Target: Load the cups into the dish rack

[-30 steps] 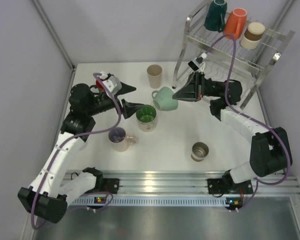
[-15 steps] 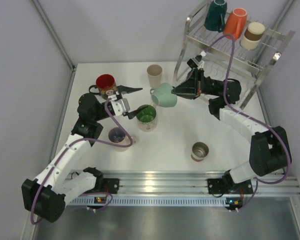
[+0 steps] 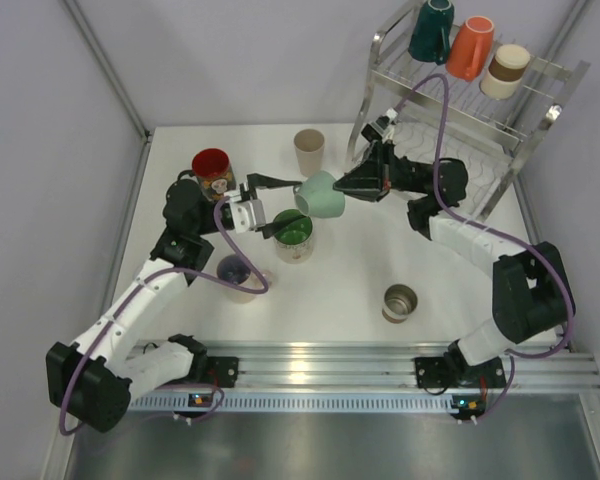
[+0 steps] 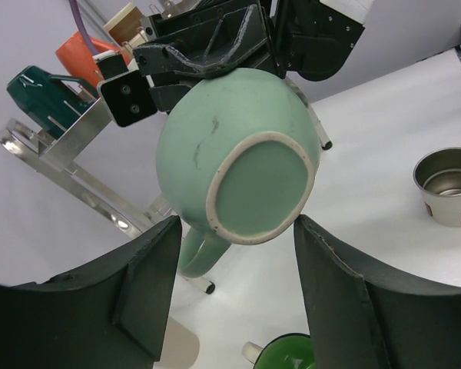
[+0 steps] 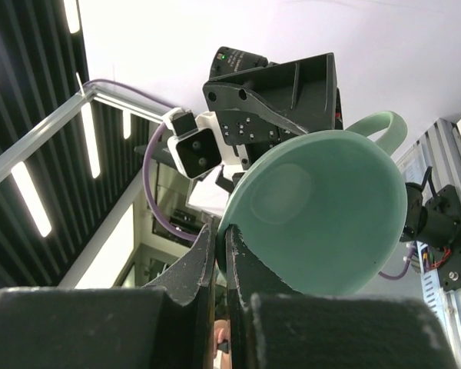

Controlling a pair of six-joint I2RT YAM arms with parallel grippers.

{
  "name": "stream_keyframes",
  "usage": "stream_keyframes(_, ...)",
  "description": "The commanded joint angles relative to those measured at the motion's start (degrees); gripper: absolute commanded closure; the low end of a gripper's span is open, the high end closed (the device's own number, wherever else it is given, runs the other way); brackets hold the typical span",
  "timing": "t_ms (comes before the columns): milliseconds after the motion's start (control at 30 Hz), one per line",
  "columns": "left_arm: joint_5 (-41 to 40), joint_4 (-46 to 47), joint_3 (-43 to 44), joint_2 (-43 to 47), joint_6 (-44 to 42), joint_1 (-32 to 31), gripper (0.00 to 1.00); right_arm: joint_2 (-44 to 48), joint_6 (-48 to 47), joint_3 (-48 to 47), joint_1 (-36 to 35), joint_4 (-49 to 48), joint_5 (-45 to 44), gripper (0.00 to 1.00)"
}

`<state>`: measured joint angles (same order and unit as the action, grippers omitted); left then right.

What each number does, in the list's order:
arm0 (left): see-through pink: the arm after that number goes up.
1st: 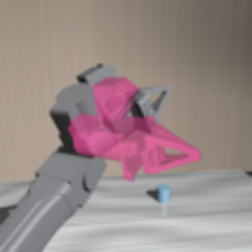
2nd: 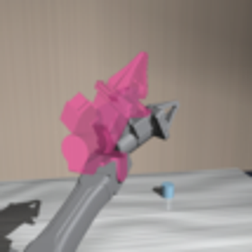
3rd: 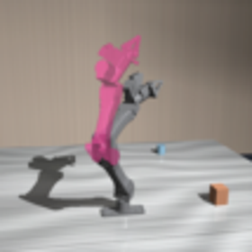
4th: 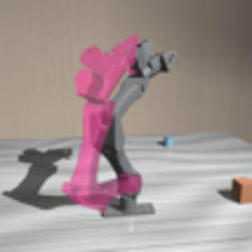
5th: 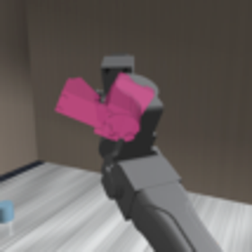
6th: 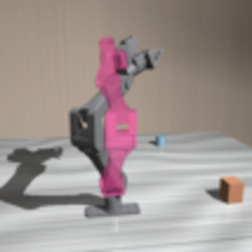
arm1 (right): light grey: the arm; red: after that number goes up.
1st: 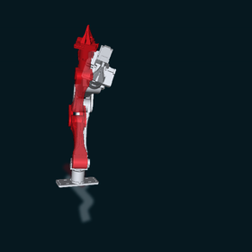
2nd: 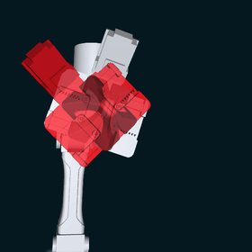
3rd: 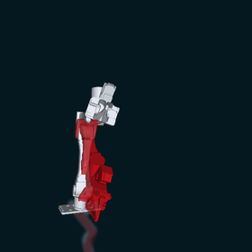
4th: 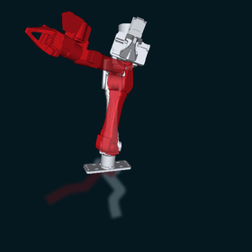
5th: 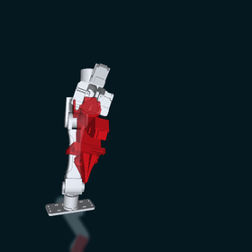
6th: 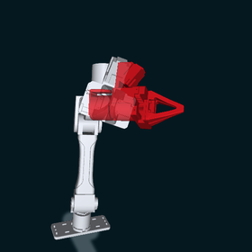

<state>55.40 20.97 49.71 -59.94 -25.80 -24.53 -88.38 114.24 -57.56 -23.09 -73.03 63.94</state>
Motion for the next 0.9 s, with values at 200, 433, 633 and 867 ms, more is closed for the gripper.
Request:
stream_keyframes(200,4.19,-0.72,1.17,0.97,-5.83,-0.34,0.34,2.07,9.95,-3.44,-2.31,-24.87,-1.28,1.0)
stream_keyframes(433,0.69,-20.41,3.98,3.6,-18.83,-0.43,0.31,4.09,10.04,-0.72,-3.01,-24.79,-0.4,1.0)
stream_keyframes(633,-2.49,-25.1,4.25,6.24,-22.98,-0.43,0.31,4.53,9.78,-0.19,-3.89,-24.88,0.13,1.0)
stream_keyframes(867,0.42,-25.19,5.04,6.15,-21.57,-0.6,0.37,4.0,9.34,0.26,-5.38,-24.88,0.13,1.0)
